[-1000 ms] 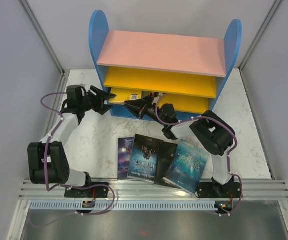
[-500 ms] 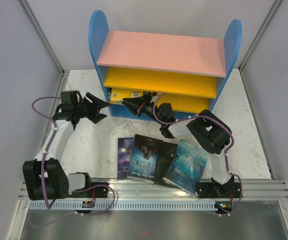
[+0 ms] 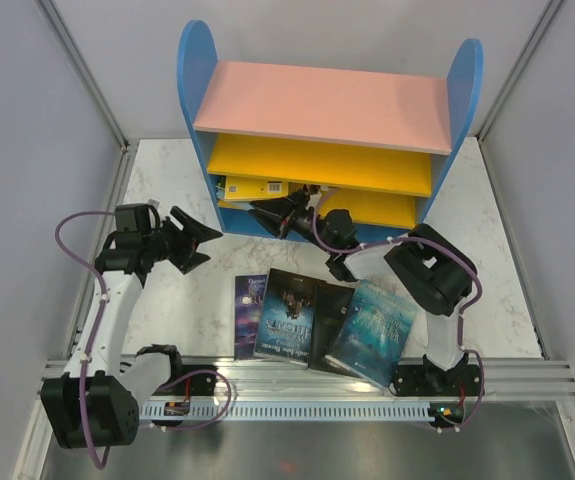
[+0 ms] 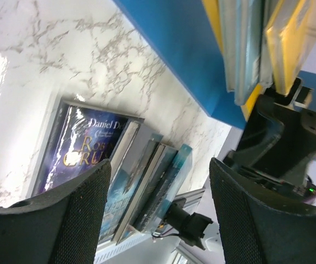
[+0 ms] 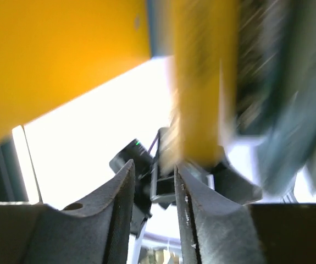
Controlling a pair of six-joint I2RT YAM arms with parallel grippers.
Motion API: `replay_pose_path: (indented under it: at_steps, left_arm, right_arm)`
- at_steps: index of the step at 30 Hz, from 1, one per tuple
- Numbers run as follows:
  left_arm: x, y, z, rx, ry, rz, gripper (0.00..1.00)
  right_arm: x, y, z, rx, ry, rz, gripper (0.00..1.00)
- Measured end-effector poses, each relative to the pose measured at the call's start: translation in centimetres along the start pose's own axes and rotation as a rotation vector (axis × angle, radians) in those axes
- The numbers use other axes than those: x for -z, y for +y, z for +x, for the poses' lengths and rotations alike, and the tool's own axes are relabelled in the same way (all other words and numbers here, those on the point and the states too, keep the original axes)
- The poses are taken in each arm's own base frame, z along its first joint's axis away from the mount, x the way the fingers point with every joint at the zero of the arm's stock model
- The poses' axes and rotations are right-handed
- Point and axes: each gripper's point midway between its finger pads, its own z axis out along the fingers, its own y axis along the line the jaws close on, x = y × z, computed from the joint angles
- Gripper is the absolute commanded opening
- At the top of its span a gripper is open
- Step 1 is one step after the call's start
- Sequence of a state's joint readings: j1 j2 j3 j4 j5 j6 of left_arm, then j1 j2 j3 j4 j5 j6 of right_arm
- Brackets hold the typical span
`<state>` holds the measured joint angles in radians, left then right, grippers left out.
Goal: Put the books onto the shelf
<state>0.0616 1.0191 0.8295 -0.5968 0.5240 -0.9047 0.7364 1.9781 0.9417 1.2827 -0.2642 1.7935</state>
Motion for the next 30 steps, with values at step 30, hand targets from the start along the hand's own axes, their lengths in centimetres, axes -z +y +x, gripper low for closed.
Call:
replay_pose_path:
  at_steps: [30]
  left_arm:
    - [-3.4,9.7,18.6,-0.240,0.520,-0.050,0.78]
  right_arm:
    - [25.5,-11.4,7.1,0.336,0.218,0.839,0.57]
